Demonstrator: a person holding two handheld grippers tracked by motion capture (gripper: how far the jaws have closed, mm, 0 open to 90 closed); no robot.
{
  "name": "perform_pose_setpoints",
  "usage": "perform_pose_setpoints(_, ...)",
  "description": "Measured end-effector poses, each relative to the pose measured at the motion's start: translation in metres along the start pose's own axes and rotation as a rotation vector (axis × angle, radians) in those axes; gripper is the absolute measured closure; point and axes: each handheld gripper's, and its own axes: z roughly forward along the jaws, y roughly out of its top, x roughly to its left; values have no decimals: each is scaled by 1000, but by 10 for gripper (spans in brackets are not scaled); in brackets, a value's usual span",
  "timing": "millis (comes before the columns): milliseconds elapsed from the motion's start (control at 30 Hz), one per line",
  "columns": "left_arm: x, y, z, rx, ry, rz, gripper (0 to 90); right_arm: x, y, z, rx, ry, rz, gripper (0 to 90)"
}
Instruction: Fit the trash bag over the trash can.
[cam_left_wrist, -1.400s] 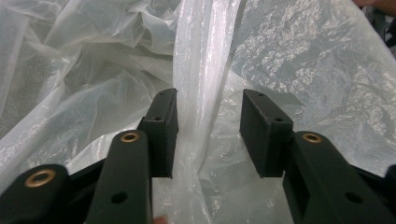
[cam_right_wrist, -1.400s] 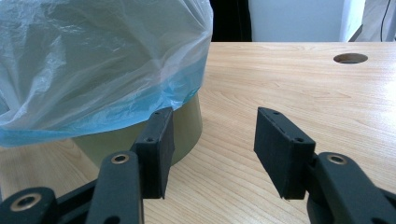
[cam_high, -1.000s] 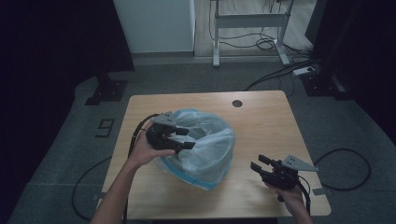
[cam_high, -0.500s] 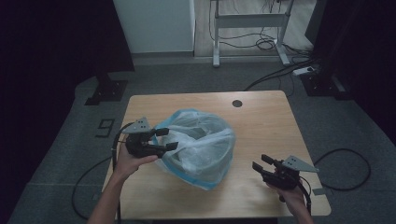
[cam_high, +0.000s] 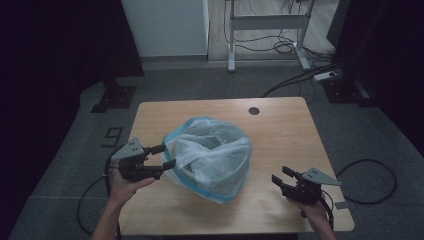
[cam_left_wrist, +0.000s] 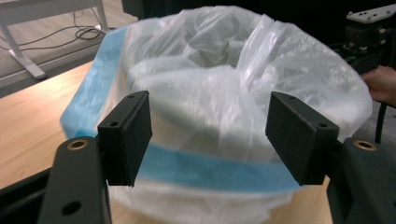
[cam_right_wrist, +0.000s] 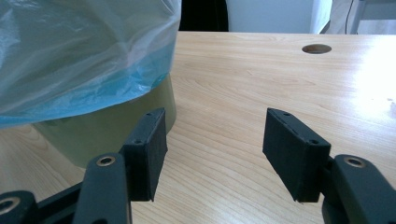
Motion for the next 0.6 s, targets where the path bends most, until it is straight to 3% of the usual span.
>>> perform_pose_setpoints(367,7,-42,-12,8,28,-66,311,-4,-4,-3,14,-16,6,387)
perform_pose_setpoints(600,13,-59,-14,19,46,-105,313,-4,-6,-1,28,-18,2,385)
